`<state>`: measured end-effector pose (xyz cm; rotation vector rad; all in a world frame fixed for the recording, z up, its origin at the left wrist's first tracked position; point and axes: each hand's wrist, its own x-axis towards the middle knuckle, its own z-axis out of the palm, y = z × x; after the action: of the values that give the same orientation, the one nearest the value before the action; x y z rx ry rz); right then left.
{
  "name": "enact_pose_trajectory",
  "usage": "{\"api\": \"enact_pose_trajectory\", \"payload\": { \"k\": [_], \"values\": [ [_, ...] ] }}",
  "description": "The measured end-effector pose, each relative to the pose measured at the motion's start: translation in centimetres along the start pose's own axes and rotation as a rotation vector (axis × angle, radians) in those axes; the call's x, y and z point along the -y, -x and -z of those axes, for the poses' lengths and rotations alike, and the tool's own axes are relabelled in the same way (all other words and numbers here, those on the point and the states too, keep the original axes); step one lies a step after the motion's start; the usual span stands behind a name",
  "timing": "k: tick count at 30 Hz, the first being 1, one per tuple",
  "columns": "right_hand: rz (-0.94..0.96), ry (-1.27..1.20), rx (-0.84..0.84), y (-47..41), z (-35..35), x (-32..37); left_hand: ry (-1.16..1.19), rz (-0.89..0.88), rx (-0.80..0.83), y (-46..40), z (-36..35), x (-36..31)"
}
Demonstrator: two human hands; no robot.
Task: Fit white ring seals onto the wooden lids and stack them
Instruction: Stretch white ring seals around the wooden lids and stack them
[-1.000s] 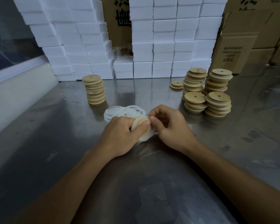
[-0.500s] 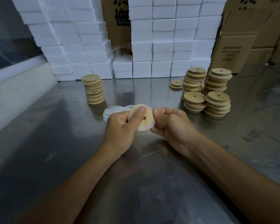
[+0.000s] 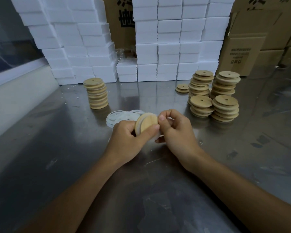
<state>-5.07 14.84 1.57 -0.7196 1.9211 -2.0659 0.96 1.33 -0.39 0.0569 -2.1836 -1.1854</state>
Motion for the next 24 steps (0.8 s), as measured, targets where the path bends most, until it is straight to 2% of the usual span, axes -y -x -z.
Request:
{"api": "enact_pose_trajectory", "payload": {
  "k": [3, 7, 13, 18, 24],
  "values": [
    [0.329, 0.296, 0.102, -0.2, 0.5, -0.2, 0.058, 0.093, 0.108, 0.2, 0.0, 0.0],
    [0.475, 0.46, 0.21, -0.8, 1.3, -0.2, 0.061, 0.152, 0.172, 0.2, 0.1, 0.0],
    [0.238, 0.181, 0.17, -1.3, 1.5, -0.6, -0.085, -0.018, 0.086, 0.3, 0.2, -0.2],
    [0.002, -0.122, 0.146, -1.6, 1.3, -0.6, -0.144, -0.068, 0.042, 0.3, 0.2, -0.2],
    [0.011, -0.108, 0.099, -1.8, 1.0, -0.7, -0.064, -0.021, -0.011, 0.2, 0.1, -0.5]
  ]
}}
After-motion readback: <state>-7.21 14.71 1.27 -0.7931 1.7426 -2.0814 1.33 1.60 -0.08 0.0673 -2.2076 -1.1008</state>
